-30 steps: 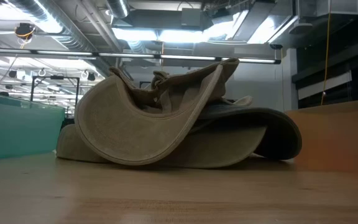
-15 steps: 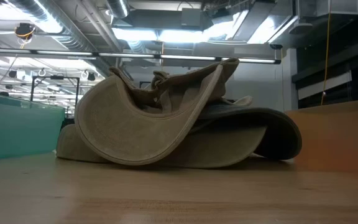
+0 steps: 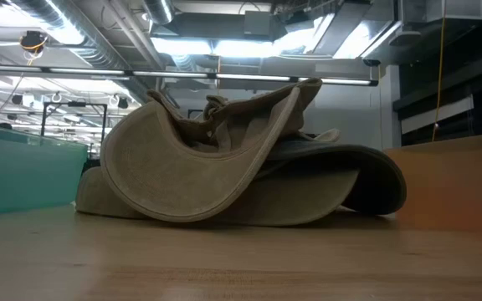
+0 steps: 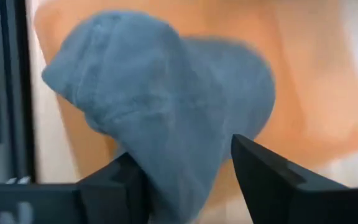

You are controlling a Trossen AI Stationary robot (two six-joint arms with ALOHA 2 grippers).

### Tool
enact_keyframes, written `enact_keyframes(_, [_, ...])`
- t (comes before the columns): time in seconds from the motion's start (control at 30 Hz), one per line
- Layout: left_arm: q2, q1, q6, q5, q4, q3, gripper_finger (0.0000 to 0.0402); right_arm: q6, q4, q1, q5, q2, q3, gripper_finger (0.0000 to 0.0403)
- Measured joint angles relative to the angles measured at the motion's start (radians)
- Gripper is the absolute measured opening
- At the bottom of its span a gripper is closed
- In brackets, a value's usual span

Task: Pick & Place hat
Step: Put the blue cap into the orange bin, then put the brown cap into the blue bin

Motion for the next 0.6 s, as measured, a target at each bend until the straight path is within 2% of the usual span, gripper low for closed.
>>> enact_keyframes(0.1, [0.000,0.000,0.000,0.000,0.000,0.000,0.0175,0.012,-0.041,-0.029,-0.082,0.000,0.056,0.0207])
enact_keyframes(0.3, [0.000,0.000,0.000,0.001,-0.043,0.001,0.0177,-0.042,-0.119,-0.055,-0.088,0.000,0.233,0.0193])
enact_keyframes(0.37, [0.000,0.000,0.000,0.001,-0.071,0.001,0.0176,-0.045,-0.158,-0.062,-0.039,0.000,0.297,0.0187])
enact_keyframes(0.43, [0.000,0.000,-0.002,0.002,-0.094,0.001,0.0174,-0.076,-0.174,-0.077,0.065,0.000,0.349,0.0180])
enact_keyframes(0.53, [0.000,0.000,-0.022,0.030,-0.132,0.001,0.0173,-0.199,-0.155,-0.115,0.221,0.000,0.394,0.0172])
enact_keyframes(0.6, [0.000,-0.001,-0.043,0.071,-0.155,0.001,0.0173,-0.313,-0.102,-0.160,0.271,-0.001,0.397,0.0170])
